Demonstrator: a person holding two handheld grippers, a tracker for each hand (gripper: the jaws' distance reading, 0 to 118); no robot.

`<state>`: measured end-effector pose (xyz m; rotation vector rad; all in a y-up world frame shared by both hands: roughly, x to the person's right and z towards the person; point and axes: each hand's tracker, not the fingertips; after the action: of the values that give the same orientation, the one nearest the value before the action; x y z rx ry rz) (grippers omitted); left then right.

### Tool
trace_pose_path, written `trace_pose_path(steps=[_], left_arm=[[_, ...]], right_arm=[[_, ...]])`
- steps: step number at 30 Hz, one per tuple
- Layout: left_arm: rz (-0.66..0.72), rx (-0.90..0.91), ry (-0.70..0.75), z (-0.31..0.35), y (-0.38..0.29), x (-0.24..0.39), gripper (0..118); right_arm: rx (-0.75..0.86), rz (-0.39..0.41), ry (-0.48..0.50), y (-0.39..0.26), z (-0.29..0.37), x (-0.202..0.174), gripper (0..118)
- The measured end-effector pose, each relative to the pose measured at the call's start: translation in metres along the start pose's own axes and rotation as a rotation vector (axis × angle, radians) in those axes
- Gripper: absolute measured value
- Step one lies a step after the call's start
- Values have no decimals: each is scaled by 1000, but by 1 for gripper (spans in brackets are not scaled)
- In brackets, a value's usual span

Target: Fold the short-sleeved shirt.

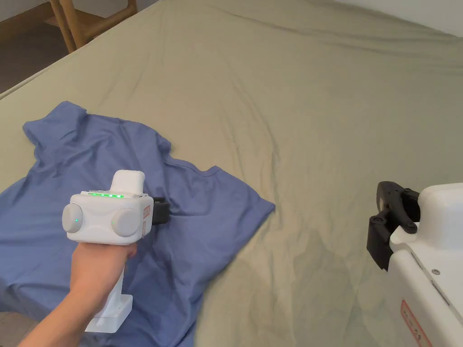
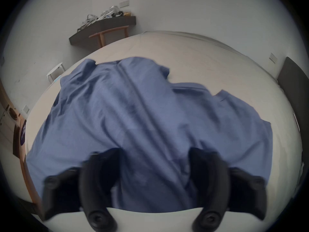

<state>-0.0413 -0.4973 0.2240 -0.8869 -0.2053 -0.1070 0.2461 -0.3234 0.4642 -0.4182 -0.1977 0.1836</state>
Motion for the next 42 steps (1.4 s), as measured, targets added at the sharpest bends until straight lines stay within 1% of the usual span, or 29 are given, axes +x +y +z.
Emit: trace_pose_path(steps=[1, 2, 3, 5, 7, 10, 12, 16, 20, 23, 26, 28, 32, 35, 40, 42], left_arm=[[-16, 20, 26, 4, 1, 4, 52], [-46, 39, 45, 5, 2, 5, 22], [-27, 24, 0, 1, 3, 3, 0], [-1, 22, 1, -14, 1, -7, 0], [15, 45, -22, -7, 0, -14, 0], [62, 102, -62, 14, -1, -12, 0], [93, 184, -82, 41, 4, -8, 0], [99, 340, -115, 99, 18, -5, 0], [127, 453, -102, 155, 32, -6, 0], [148, 558, -145, 205, 43, -9, 0], [96, 670, -132, 249, 55, -4, 0], [39, 739, -142, 280, 66, 5, 0], [-12, 889, -163, 337, 89, 23, 0], [-84, 984, -162, 377, 110, 42, 0], [-205, 1117, -209, 430, 146, 81, 0], [-227, 1148, -229, 443, 160, 99, 0]], right_arm=[[-3, -4, 2, -1, 1, 0, 1], [-4, -7, 3, -1, 1, 0, 1], [-5, -7, 4, -1, 4, 0, 1], [-3, -1, 4, -2, 11, 2, 1], [3, 0, 1, -1, 20, 6, 1], [10, -23, -8, 1, 32, 16, 1], [20, -32, -30, 2, 41, 21, 1], [53, -50, -56, 8, 62, 31, 1], [98, -59, -82, 14, 85, 37, 1], [134, -75, -92, 18, 104, 42, 1], [163, -82, -105, 20, 120, 47, 1], [186, -91, -112, 22, 132, 51, 1], [228, -107, -136, 23, 152, 60, 1], [255, -120, -159, 22, 167, 69, 1], [287, -135, -225, 17, 190, 90, 1], [292, -144, -255, 16, 198, 100, 1]])
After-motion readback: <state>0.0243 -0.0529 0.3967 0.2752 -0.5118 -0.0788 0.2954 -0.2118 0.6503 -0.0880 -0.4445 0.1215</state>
